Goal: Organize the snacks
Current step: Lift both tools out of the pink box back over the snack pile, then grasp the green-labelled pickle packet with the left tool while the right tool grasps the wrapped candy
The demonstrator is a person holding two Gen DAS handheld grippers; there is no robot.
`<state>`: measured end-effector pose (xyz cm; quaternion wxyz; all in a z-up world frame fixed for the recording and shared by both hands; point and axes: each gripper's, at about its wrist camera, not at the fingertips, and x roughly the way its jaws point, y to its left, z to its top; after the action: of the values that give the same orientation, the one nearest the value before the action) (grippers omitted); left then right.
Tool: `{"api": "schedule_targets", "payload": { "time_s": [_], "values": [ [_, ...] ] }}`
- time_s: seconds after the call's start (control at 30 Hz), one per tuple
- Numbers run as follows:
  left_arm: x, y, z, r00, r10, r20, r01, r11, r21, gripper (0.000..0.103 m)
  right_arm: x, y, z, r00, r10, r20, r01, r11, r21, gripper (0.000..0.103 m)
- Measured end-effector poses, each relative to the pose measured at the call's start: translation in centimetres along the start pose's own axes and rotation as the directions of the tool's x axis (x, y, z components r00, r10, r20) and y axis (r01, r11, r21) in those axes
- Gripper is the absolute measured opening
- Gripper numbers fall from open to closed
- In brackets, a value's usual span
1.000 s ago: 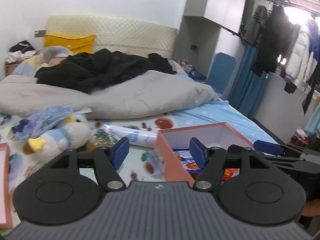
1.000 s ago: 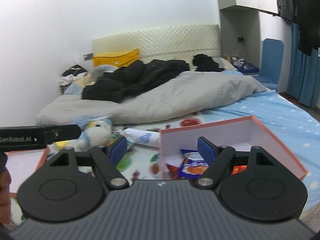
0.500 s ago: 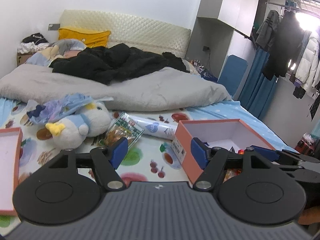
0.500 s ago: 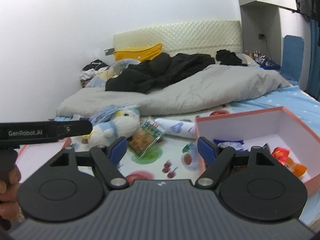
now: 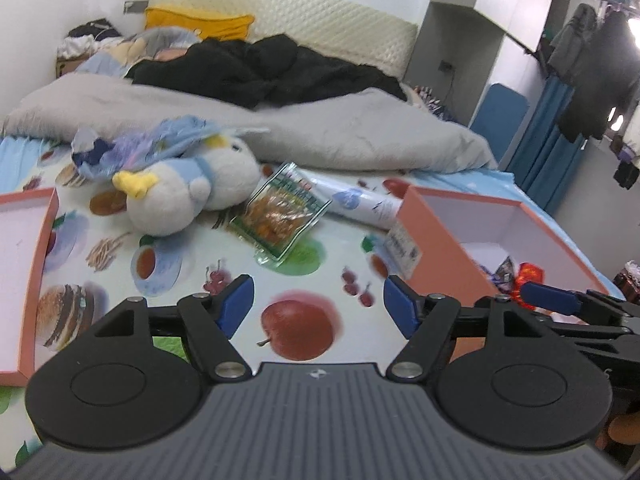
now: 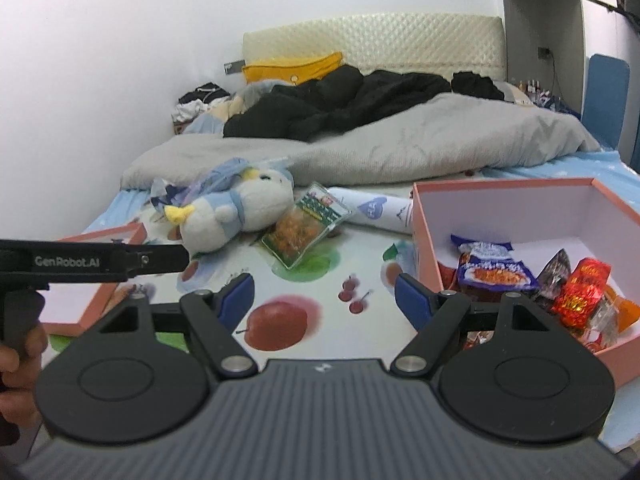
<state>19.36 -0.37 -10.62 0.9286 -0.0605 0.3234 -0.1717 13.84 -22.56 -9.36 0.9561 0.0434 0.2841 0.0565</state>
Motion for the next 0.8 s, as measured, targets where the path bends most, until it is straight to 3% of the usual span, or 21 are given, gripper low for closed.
{"api": "schedule_targets", "payload": {
  "time_s": [0.13, 0.33, 0.4, 0.57, 0.67, 0.8],
  "values": [
    [2.7, 1.3, 0.0, 1.000, 0.019, -0.024, -0.019, 1.000, -0.007, 0.076, 2.2, 0.1, -0.1, 0.999, -0.036, -0.016, 0.035, 0.997, -0.068, 0.078],
    [7.5, 3.2, 0.1, 0.999, 0.028, -0.031, -0.028, 1.000, 0.007, 0.076, 6.5, -0.8, 0.0, 0.998, -0.018, -0.054, 0.015, 0.998, -0.055, 0.078],
    [9.4, 3.7, 0.2, 0.999, 0.032, -0.030, -0.032, 0.999, 0.028, 0.076, 8.0, -0.7, 0.1, 0.998, -0.015, -0.060, 0.011, 0.998, -0.061, 0.074],
    [15.6, 4.0, 0.4, 0.991, 0.078, -0.107, -0.059, 0.984, 0.169, 0.076, 12.4, -0.3, 1.2, 0.994, -0.052, -0.099, 0.047, 0.997, -0.056, 0.072],
    [18.7, 4.2, 0.7, 0.990, 0.077, -0.117, -0.050, 0.974, 0.223, 0.085, 14.7, -0.3, 1.9, 0.990, -0.090, -0.109, 0.084, 0.995, -0.056, 0.072],
    [22.0, 4.0, 1.4, 0.993, 0.072, -0.099, -0.041, 0.956, 0.290, 0.088, 17.2, -0.9, 2.6, 0.987, -0.100, -0.125, 0.098, 0.995, -0.021, 0.072]
  ]
}}
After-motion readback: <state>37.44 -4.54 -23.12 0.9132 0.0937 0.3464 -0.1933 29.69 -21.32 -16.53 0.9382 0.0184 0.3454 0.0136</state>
